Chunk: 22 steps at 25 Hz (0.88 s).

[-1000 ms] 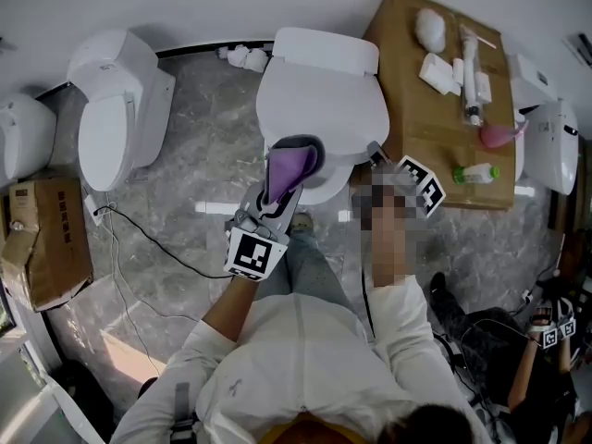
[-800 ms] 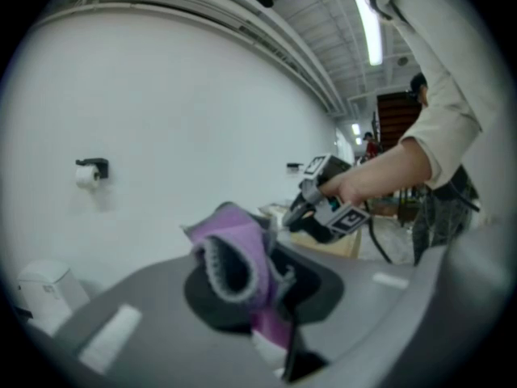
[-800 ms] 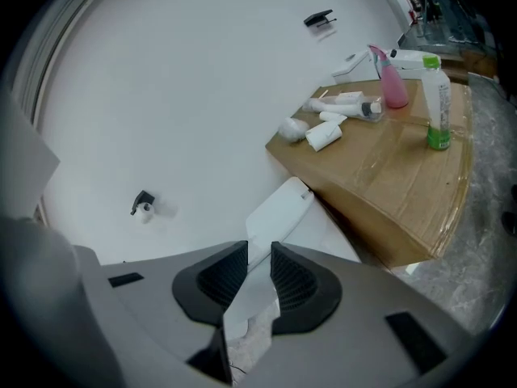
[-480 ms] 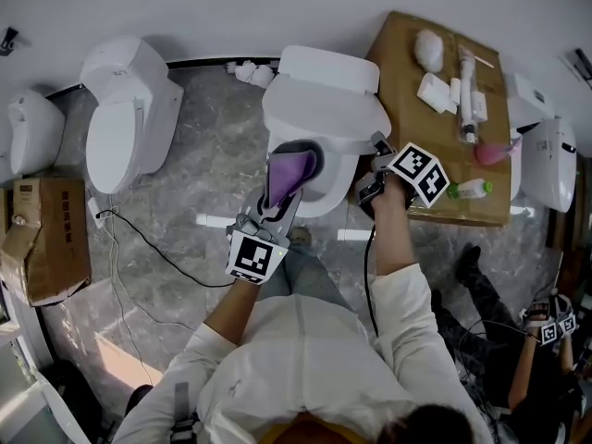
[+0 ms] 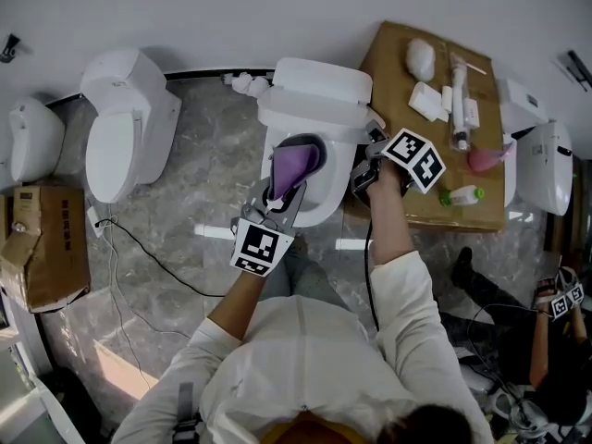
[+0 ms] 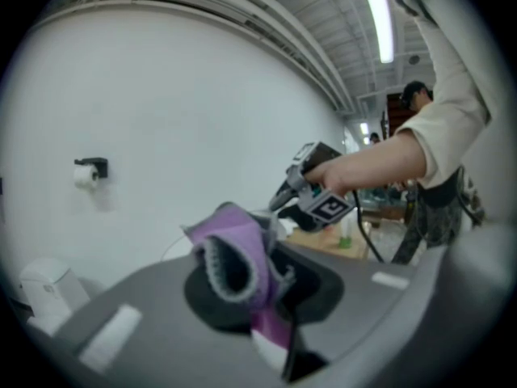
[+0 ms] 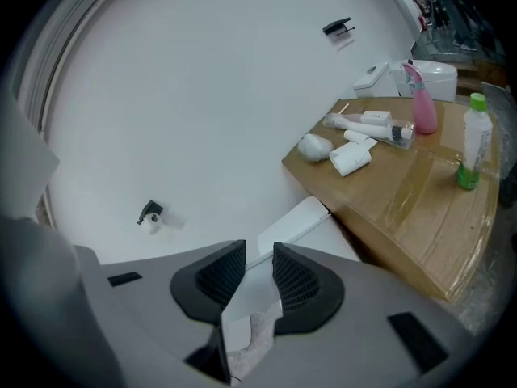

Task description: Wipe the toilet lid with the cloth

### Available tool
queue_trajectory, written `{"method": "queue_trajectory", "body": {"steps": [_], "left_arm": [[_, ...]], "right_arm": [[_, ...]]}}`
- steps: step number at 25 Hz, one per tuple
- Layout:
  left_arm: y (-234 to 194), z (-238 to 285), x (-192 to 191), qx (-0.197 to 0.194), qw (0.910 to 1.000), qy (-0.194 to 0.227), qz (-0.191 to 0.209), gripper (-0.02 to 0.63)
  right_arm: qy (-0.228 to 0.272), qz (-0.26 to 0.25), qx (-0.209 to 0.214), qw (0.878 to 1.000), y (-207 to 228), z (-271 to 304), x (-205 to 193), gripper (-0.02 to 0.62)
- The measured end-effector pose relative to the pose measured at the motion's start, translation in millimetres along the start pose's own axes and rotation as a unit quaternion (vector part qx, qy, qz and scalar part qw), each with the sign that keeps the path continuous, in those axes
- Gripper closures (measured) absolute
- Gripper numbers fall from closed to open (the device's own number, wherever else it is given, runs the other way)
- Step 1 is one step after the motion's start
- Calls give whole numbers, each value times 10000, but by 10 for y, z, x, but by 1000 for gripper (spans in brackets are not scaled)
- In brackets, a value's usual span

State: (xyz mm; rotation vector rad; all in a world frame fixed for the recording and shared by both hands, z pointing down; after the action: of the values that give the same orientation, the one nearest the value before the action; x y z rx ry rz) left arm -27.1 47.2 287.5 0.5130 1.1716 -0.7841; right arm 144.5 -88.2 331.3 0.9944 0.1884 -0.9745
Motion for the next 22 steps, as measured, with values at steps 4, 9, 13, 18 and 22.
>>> {"method": "queue_trajectory", "body": {"steps": [4,9,13,18,22], "left_arm": [[-90,169,96,-25,10000,-50,-35,557],[-214,355,239,-18,10000,-68,-30,557],[-328,527,336,-71,9999,-80,-38,557],[-460,715,433,-175,9998,-54,-33,557],[-530,814,476,-219,9997,-36,-60,557]], "right_arm": [[96,-84,64,9999,-64,72,156,482],[154,-160,132,9997,-135,155,353,476],[237,-137,163,9995,-189,246,519,472],[351,-180,136,9991,-261,363,736,469],[452,-585,113,9972,-356,455,933,471]]}}
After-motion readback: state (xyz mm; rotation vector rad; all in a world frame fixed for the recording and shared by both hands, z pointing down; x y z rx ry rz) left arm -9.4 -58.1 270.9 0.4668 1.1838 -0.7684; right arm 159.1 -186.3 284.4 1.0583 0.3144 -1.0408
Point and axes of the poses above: the fingertips, and each gripper's own axes: z forward along the fingers, y to its right, x out of its top, the point moved 1 cm from there along -z, backward along the fingers, and after that the axes turned 7 degrees about -z, right-handed, at the moved point
